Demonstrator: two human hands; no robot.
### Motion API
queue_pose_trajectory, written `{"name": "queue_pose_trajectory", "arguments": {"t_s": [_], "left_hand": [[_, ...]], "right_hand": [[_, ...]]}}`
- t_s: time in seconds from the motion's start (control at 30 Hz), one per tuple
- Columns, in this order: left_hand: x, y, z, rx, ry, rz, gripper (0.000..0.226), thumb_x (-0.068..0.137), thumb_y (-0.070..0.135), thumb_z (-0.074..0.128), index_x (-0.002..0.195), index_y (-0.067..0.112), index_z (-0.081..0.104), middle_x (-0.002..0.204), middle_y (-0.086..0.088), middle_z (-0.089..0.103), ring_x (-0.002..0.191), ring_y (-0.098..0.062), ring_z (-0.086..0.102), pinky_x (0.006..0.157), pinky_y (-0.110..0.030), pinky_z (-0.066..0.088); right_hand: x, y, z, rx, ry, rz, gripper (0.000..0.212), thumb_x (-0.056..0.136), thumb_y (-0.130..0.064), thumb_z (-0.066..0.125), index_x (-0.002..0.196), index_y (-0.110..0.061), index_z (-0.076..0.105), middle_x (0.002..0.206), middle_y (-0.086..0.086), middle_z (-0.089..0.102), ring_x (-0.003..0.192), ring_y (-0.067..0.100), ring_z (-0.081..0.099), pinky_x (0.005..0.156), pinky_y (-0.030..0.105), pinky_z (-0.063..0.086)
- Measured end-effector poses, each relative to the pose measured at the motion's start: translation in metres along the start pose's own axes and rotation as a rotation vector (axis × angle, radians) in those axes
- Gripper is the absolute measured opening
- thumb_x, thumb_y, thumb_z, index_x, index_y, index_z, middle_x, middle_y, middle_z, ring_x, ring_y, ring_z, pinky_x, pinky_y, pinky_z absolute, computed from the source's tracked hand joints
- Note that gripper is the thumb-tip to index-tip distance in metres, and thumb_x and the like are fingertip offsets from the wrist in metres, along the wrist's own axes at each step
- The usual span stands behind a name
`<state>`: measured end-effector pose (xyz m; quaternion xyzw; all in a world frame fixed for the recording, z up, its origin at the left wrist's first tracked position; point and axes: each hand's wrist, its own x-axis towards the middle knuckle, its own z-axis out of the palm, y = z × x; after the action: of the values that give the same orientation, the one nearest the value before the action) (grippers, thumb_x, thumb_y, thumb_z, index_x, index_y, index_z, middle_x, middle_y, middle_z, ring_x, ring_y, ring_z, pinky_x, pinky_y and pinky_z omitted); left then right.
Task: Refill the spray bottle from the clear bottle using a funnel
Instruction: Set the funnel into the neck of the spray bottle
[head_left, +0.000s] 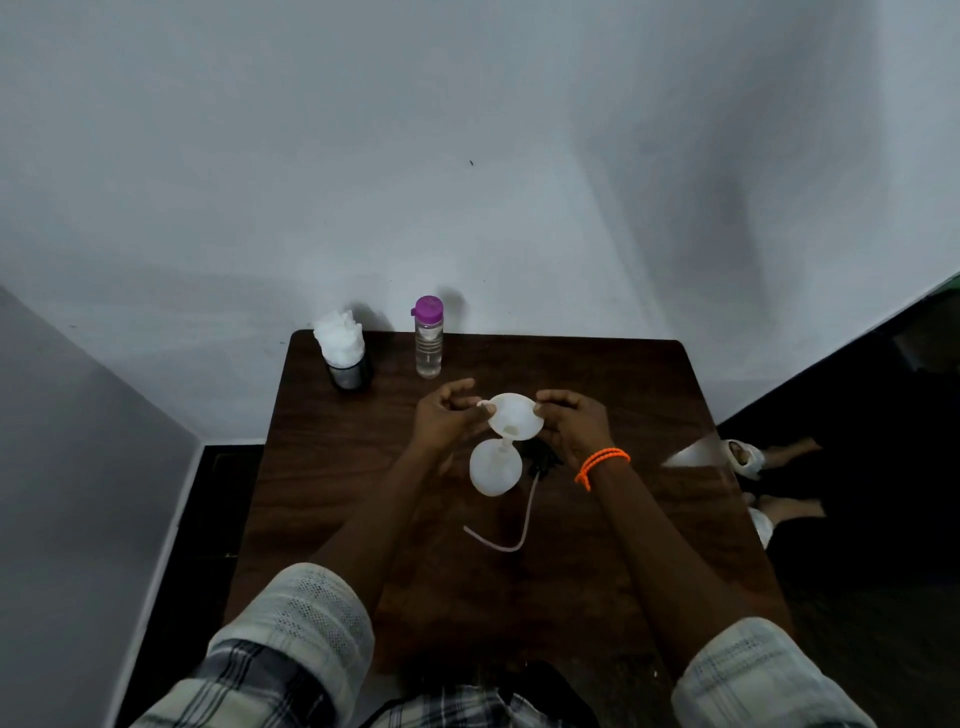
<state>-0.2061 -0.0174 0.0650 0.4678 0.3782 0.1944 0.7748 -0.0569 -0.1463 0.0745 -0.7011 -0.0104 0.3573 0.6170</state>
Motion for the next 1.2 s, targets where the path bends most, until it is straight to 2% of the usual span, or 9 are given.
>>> {"name": "queue_pose_trajectory", "arguments": {"t_s": [0.23,0.4,0.53,0.7,0.83,1.0,1.13,1.2], "left_hand": [[-0.004,-0.006,-0.003,0.097,0.017,0.051,0.053,0.076,-0.003,0.081,0.126,0.004,0.062,0.100,-0.015,0.073,0.084,-0.014,0.075,0.065,-0.023,0.059],[-0.002,-0.014,-0.007,0.098,0.019,0.020,0.053,0.075,-0.006,0.080,0.125,0.002,0.062,0.096,-0.014,0.073,0.083,-0.016,0.074,0.068,-0.027,0.060],[0.002,-0.021,-0.011,0.124,0.025,0.009,0.054,0.074,-0.005,0.082,0.124,0.002,0.063,0.096,-0.014,0.074,0.088,-0.021,0.075,0.073,-0.033,0.062],[0.005,-0.025,-0.012,0.138,0.027,0.009,0.054,0.072,-0.005,0.083,0.122,0.003,0.064,0.096,-0.015,0.074,0.088,-0.021,0.074,0.072,-0.030,0.061],[0.008,-0.025,-0.015,0.108,0.006,-0.017,0.057,0.069,0.000,0.087,0.122,0.007,0.066,0.101,-0.014,0.072,0.094,-0.025,0.074,0.078,-0.038,0.062],[0.017,-0.026,-0.023,0.062,0.029,-0.075,0.058,0.065,0.011,0.092,0.118,0.016,0.069,0.111,-0.015,0.070,0.101,-0.026,0.073,0.086,-0.043,0.061],[0.024,-0.020,-0.031,0.059,0.070,-0.082,0.063,0.055,0.025,0.096,0.113,0.019,0.070,0.111,-0.015,0.072,0.102,-0.026,0.073,0.089,-0.043,0.060],[0.029,-0.015,-0.032,0.104,0.106,-0.070,0.057,0.061,0.023,0.095,0.112,0.018,0.070,0.108,-0.012,0.074,0.096,-0.023,0.074,0.081,-0.037,0.061]], "right_hand": [[-0.002,0.008,0.000,-0.039,-0.007,-0.015,0.019,0.085,0.010,0.068,0.096,-0.005,0.073,0.101,0.012,0.071,0.095,0.028,0.069,0.083,0.044,0.061],[0.001,0.015,0.001,-0.055,-0.012,0.000,0.021,0.084,0.011,0.068,0.096,-0.005,0.073,0.096,0.013,0.072,0.091,0.027,0.070,0.071,0.037,0.062],[0.003,0.020,0.000,-0.077,-0.010,-0.001,0.022,0.083,0.012,0.069,0.093,-0.008,0.073,0.097,0.014,0.073,0.092,0.028,0.070,0.071,0.036,0.061],[0.006,0.022,-0.002,-0.102,-0.012,0.009,0.022,0.081,0.010,0.071,0.098,-0.004,0.073,0.103,0.018,0.073,0.092,0.028,0.071,0.067,0.034,0.060],[0.008,0.017,-0.004,-0.115,-0.053,0.008,0.024,0.080,0.006,0.075,0.103,-0.001,0.072,0.102,0.017,0.073,0.091,0.030,0.072,0.065,0.034,0.061],[0.017,0.010,-0.004,-0.081,-0.070,0.000,0.023,0.081,0.000,0.078,0.103,-0.001,0.071,0.099,0.018,0.076,0.092,0.033,0.074,0.078,0.047,0.062],[0.031,0.003,0.004,-0.117,-0.056,-0.015,0.021,0.078,-0.002,0.081,0.097,-0.003,0.072,0.094,0.020,0.075,0.079,0.027,0.071,0.073,0.040,0.059],[0.038,-0.002,0.011,-0.179,-0.043,-0.038,0.020,0.077,-0.004,0.082,0.094,-0.004,0.072,0.085,0.017,0.074,0.072,0.025,0.069,0.067,0.037,0.057]]}}
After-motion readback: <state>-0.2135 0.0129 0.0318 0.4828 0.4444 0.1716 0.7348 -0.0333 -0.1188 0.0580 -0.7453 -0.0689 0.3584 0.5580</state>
